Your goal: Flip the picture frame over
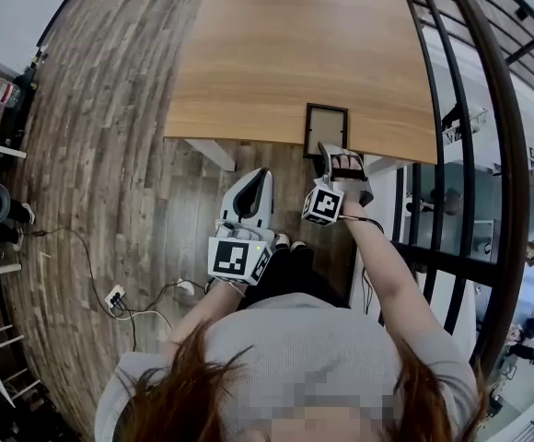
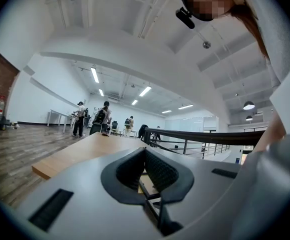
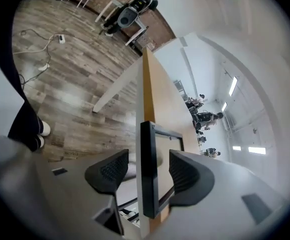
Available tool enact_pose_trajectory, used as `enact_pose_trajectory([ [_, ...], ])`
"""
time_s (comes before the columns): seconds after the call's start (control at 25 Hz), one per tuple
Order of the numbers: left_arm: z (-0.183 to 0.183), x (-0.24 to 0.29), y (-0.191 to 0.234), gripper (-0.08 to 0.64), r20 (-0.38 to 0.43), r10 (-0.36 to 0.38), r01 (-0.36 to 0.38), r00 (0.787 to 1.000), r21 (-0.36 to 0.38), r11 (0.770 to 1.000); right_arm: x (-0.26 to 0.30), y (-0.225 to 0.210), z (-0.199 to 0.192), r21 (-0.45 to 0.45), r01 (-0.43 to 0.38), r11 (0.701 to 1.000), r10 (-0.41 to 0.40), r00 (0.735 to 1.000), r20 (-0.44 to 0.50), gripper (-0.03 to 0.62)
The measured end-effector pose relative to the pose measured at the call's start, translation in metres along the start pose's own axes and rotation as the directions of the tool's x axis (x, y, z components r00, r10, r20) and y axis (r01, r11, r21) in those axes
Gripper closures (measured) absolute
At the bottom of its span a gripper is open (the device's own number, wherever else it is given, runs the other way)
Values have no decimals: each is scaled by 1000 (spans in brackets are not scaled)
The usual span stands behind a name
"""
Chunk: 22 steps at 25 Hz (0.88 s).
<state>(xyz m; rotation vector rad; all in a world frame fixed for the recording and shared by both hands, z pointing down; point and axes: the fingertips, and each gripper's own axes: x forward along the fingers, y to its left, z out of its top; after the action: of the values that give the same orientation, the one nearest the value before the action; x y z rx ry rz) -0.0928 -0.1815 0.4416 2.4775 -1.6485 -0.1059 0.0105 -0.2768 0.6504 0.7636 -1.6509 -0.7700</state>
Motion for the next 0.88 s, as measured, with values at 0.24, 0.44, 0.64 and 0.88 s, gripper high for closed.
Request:
enact_pose_trajectory([
  [0.24,-3,-4,14,554,-8,28,-28,1000,-11,1000,4,-2,-2,-39,57,998,-58,998,-20,351],
  [0.44,-2,-3,16,555,-12,18,-19,1000,-8,1000,-2,-15,1,-6,114,993,-114,993,-7,467],
  [0.64,1,-1,12,554,-8,1,-1,1000,-12,1000,-15,-23,4,-2,162,987,-161,986,37,495],
  [0.88,0,1,8,554,-7,-12,11,1000,-15,1000,-30,-46,11,72,214,974,-221,969,109,531],
])
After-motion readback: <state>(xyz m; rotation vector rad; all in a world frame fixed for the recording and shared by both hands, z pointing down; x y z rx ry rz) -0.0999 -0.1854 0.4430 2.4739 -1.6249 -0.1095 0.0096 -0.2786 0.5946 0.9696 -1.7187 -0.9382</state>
